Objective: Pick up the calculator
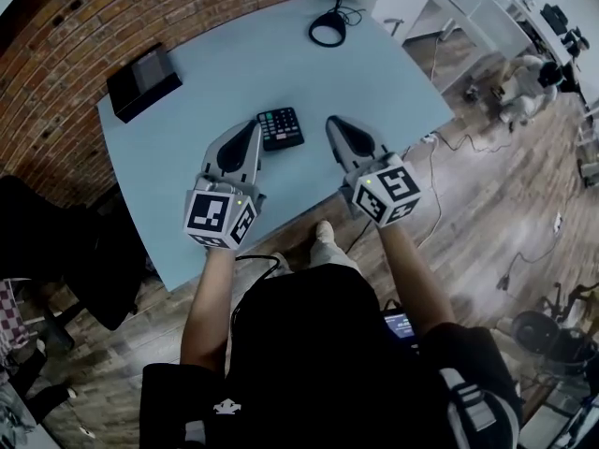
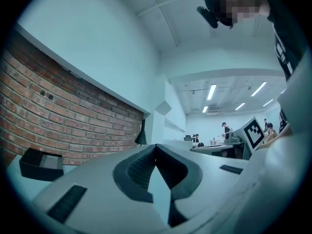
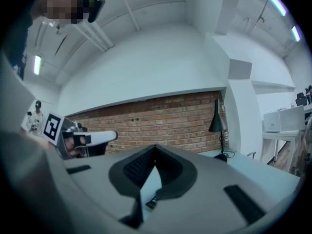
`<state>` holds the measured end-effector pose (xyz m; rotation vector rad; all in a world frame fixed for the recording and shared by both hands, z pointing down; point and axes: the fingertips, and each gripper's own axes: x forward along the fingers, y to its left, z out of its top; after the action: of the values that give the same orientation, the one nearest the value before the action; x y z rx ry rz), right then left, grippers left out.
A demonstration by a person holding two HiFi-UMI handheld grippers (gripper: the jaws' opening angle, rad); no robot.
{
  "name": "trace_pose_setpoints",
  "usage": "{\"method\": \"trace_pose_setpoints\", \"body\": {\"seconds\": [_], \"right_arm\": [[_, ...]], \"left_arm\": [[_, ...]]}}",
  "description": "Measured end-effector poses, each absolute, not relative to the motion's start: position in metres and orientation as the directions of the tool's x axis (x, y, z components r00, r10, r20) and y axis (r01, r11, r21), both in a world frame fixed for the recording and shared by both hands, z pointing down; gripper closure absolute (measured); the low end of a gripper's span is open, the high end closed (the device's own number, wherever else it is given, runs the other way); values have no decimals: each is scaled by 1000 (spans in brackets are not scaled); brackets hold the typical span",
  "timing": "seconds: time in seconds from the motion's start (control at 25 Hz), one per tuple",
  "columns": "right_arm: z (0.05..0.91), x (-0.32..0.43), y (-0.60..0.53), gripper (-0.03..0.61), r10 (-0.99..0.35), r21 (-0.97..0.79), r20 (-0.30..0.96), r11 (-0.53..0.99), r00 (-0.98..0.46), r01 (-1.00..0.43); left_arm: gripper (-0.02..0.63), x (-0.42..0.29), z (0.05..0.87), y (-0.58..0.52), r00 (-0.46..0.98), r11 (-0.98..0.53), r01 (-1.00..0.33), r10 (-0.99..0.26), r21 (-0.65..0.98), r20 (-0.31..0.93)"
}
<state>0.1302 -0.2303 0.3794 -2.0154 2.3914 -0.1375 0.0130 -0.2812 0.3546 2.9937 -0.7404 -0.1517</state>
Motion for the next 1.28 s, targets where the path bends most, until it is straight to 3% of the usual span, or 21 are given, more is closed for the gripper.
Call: {"method": "trace_pose_setpoints", "body": {"seconds": [0.4,0.72,1.08,1.28], "right_arm": [[424,143,-275,574,-924,-93,168,333,-344,-938],[501,137,-301,574,-812,10,407,463,-419,-887],[582,131,-317,572,-691,-10,557,549,-461,-836],[619,124,-314,528,-609,-29,626,606,-487,-795]], "left_arm": [[609,29,355,-306,823,-825,-563,-565,58,-58],[611,29,362,-325,764,-764,-642,-644,66,-30],[609,17,377,-339,693,-691,-720,-720,68,19],[609,13,387,-341,660,-657,-751,-749,72,47]]}}
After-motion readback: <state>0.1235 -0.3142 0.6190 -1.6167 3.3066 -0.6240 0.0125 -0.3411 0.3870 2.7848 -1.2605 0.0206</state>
